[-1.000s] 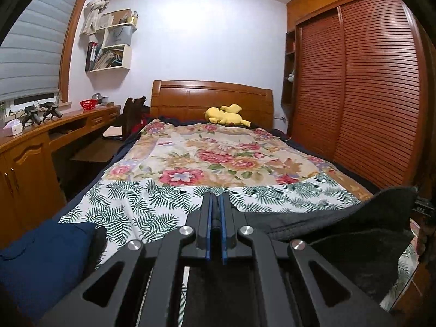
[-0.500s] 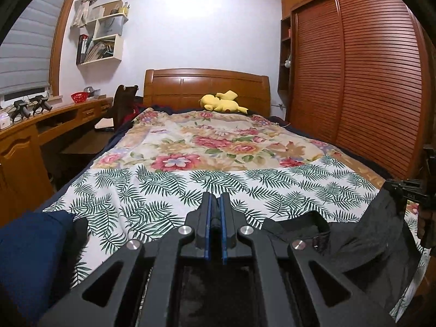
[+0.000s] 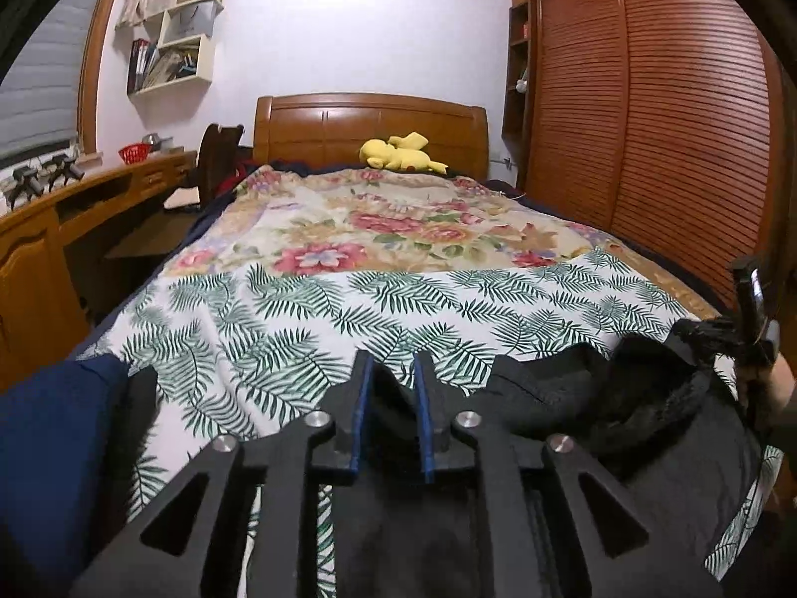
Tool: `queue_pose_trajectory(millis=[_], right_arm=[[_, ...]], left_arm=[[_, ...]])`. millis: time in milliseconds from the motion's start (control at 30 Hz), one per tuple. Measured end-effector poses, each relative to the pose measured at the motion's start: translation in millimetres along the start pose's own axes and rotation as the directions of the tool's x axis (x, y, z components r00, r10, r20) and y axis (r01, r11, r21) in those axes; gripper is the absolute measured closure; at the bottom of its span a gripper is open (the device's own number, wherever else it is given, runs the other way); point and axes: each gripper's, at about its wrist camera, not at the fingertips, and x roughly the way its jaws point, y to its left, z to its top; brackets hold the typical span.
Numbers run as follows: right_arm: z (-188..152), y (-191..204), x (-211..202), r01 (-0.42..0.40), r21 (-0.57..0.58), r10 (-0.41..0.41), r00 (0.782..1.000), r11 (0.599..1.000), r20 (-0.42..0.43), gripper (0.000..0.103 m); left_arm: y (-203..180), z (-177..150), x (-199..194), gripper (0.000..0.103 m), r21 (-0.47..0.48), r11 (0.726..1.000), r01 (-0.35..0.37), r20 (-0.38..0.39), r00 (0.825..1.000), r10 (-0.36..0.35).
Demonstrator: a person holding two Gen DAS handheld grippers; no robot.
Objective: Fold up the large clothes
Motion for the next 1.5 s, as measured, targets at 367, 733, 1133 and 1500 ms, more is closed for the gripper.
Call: queue_pose_trajectory(millis=[367,733,1133,1500], right_arm=[[9,15,-40,0.055,-0.018,-0.053,0.996,0.998,0.077,0.057],[16,95,-40,-0.161,-0.122,0.164,0.986,0.979,0.013,0.052],[22,184,31,-0.290,-0.213,0.263,0.954,0.933,-0.146,0.052],[26,193,85,-0.371,-0.203,0.316,0.913,0.906,-0.260,0.052]], left_arm=[[-12,-18,-2,0.074,-0.003,0.999,0.052,-0.037,0.998,-0.053],[-18,-26,-9,0.072,-0.001,0.996,0.087,-0.048,0.995,-0.087],[-13,-34,-4,0.071,0.004,0.993,0.121,-0.071,0.990,-0.120],[-14,-38,5,0.071,0.005,0.990,0.139,-0.099,0.986,-0.137]])
